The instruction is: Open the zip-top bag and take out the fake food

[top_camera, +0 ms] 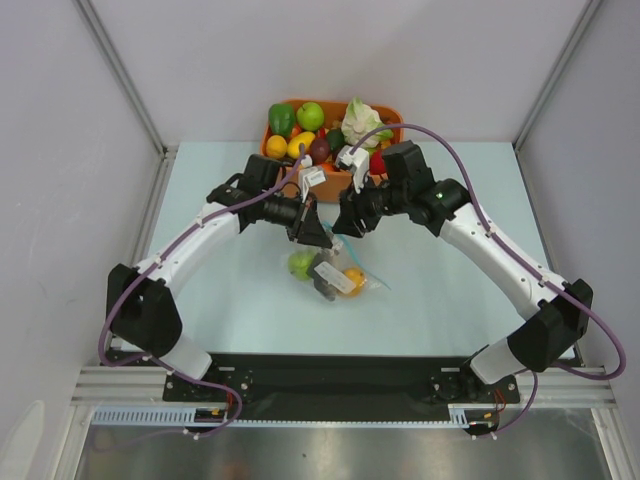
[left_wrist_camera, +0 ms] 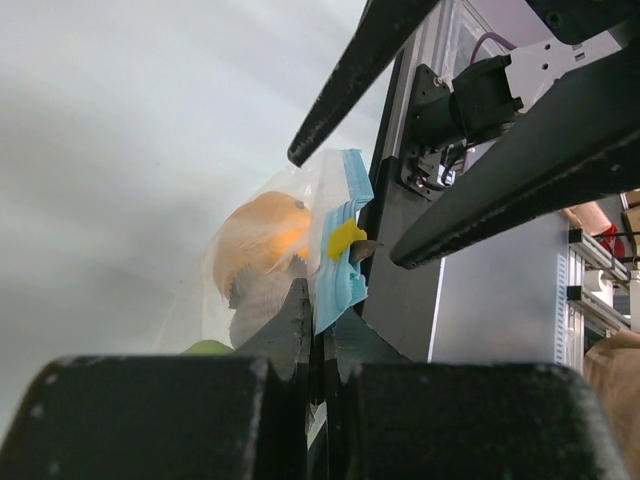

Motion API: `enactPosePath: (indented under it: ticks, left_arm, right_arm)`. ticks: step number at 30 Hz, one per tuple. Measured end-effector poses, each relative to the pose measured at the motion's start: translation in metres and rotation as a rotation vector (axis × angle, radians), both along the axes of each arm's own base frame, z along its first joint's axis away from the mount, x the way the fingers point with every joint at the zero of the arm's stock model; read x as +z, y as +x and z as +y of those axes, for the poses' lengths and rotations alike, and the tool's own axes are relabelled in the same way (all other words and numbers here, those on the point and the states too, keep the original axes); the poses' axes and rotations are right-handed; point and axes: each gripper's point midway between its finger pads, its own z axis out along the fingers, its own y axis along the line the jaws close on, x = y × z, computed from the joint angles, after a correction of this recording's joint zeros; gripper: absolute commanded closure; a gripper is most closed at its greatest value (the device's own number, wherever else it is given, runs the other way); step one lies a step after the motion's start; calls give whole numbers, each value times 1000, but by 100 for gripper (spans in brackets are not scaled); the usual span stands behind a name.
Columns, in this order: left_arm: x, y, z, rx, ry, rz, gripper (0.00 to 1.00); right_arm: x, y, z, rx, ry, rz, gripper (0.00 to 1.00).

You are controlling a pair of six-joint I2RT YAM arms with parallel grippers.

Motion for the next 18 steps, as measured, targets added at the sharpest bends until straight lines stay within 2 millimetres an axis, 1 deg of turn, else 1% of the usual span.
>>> enactPosePath:
  ticks: [9, 14, 18]
  left_arm:
    - [0, -3, -2, -10, -1, 1, 100]
    - [1, -5, -5, -18, -2, -2, 100]
    - [3, -5, -7, -23, -5, -9, 100]
  right_arm:
    - [0, 2, -2, 6, -6, -18, 58]
    - [0, 0, 0, 21, 2, -11, 63]
    - [0, -3, 2, 36, 9, -4, 64]
